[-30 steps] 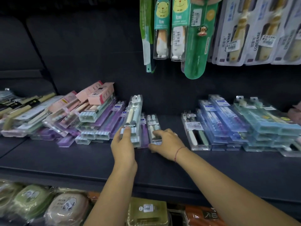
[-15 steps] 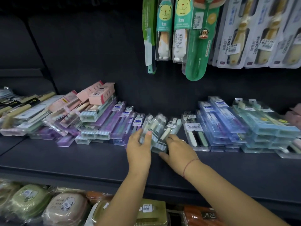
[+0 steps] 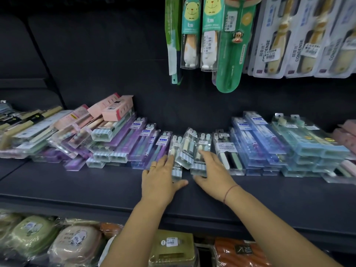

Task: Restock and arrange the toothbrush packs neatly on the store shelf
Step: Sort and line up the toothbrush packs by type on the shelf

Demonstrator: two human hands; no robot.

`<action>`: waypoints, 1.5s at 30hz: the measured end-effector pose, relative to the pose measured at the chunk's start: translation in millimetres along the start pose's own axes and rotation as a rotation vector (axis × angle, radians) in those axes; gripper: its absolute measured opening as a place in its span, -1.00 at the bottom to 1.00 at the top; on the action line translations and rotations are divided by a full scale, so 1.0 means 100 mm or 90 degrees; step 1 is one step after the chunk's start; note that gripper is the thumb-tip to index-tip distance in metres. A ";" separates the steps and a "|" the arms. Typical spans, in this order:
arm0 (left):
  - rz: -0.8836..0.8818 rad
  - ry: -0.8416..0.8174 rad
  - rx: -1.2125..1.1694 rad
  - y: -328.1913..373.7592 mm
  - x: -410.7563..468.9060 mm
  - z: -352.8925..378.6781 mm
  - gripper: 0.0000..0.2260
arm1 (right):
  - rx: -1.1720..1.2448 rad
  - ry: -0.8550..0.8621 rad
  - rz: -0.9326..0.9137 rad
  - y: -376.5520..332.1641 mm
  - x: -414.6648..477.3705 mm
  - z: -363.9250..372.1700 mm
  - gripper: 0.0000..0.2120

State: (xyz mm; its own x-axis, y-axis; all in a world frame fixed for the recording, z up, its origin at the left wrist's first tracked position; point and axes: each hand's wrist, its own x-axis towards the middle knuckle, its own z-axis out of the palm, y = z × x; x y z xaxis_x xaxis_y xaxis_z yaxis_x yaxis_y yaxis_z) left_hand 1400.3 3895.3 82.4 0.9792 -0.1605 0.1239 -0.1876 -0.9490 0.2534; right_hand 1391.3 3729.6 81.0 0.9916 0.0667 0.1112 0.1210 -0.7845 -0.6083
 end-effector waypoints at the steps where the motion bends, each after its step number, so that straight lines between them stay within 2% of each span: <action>1: 0.004 0.005 0.011 -0.02 0.01 0.00 -0.27 | 0.005 -0.007 -0.002 -0.02 0.03 0.01 -0.26; 3: 0.006 0.030 0.016 -0.05 0.03 0.00 -0.34 | -0.029 -0.012 -0.008 -0.08 0.12 0.02 -0.23; 8: -0.019 0.106 -0.050 -0.04 0.09 0.07 -0.42 | -0.160 -0.063 0.002 -0.13 0.29 0.09 -0.48; 13: -0.004 0.108 -0.089 -0.03 0.15 0.10 -0.46 | -0.121 -0.060 -0.045 -0.02 0.27 0.10 -0.56; 18: 0.027 0.122 -0.105 -0.05 0.14 0.15 -0.54 | -0.161 -0.001 -0.087 0.02 0.29 0.10 -0.61; 23: 0.025 0.184 -0.114 -0.09 0.18 0.22 -0.63 | -0.142 -0.015 -0.127 0.06 0.29 0.03 -0.59; 26: 0.022 0.227 -0.059 -0.14 0.19 0.14 -0.63 | -0.150 -0.030 -0.149 0.06 0.26 0.02 -0.56; 28: 0.001 0.212 -0.010 -0.17 0.17 0.06 -0.56 | -0.147 -0.035 -0.171 0.05 0.23 0.04 -0.57; 31: -0.055 0.110 0.074 -0.23 0.15 0.03 -0.44 | -0.133 -0.033 -0.194 0.06 0.21 0.09 -0.59; 34: -0.079 0.042 0.115 -0.24 0.09 0.06 -0.44 | -0.105 -0.030 -0.196 0.06 0.23 0.09 -0.63; 38: -0.070 0.048 0.107 -0.22 0.05 0.06 -0.45 | -0.099 -0.045 -0.192 0.03 0.32 0.09 -0.65; 45: -0.064 0.084 -0.007 -0.24 -0.02 0.03 -0.52 | -0.097 -0.052 -0.188 0.02 0.33 0.07 -0.66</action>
State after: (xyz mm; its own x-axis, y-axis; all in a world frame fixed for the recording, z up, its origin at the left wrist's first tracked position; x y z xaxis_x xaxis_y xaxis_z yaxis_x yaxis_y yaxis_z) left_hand 1403.5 3917.8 72.7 0.9747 -0.0269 0.2219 -0.0905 -0.9553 0.2813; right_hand 1424.2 3734.3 78.4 0.9158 0.3497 0.1977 0.4016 -0.8063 -0.4342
